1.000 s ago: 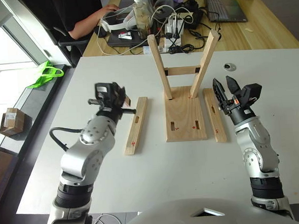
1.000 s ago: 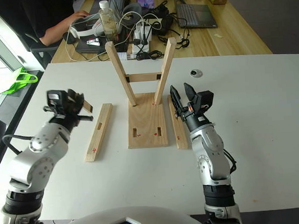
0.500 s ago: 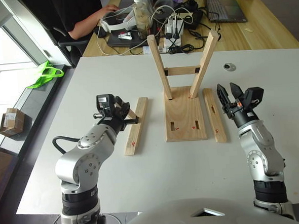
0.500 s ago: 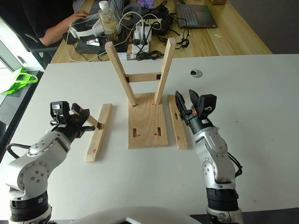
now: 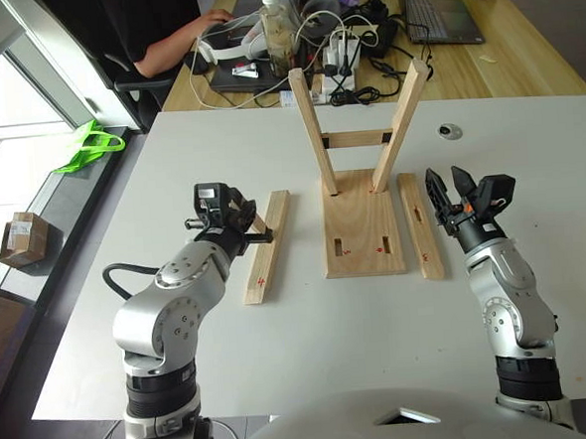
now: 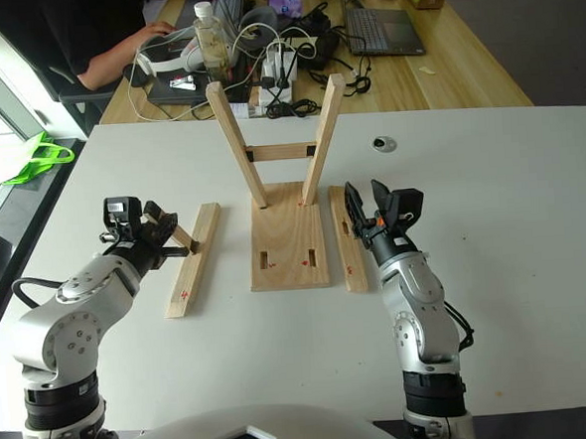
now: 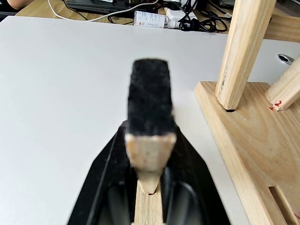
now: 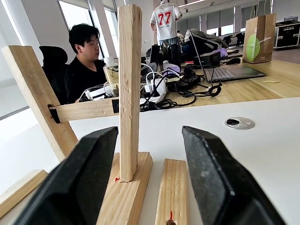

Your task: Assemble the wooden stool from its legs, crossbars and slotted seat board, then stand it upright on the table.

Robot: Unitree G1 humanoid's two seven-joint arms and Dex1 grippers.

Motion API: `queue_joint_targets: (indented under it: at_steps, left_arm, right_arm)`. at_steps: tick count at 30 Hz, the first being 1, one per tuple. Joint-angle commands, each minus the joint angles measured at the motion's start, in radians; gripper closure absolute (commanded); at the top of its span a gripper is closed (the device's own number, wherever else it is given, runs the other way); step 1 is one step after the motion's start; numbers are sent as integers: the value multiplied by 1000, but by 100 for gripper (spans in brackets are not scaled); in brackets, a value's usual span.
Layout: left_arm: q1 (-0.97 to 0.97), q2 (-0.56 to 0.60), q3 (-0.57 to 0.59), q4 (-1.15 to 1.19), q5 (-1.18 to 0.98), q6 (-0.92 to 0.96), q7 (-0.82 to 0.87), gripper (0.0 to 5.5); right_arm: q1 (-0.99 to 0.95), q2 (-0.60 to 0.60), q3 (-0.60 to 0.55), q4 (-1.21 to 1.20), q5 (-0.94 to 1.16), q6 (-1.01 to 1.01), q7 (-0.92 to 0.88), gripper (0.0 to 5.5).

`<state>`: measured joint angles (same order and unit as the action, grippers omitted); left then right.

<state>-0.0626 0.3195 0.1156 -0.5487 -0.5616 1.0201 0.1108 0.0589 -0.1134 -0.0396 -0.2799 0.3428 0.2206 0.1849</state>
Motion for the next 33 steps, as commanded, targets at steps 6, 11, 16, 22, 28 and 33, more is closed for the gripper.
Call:
queue_joint_targets:
  at_steps: [6, 11, 16, 22, 28, 33]
  left_arm:
    - [-20, -11, -77, 65, 65, 10, -66, 510]
    - [-61, 38, -128, 102, 126, 1, -118, 510]
    - [-116, 35, -119, 104, 157, -7, -142, 510]
    - [-107, -43, -35, 98, 128, 22, -129, 510]
    - [-93, -98, 71, 79, 86, 70, -125, 510]
    - [-75, -104, 84, 87, 76, 86, -140, 510]
  right_arm:
    - [-12, 11, 9, -4, -18, 14, -5, 296]
    - [-15, 20, 7, -4, -22, 17, -9, 296]
    - [-12, 20, 3, -6, -24, 12, -9, 296]
    - [-14, 20, 4, 5, -27, 2, -2, 296]
    - [-15, 17, 0, 6, -26, 3, 1, 296]
    - [-17, 14, -3, 6, -26, 5, 3, 296]
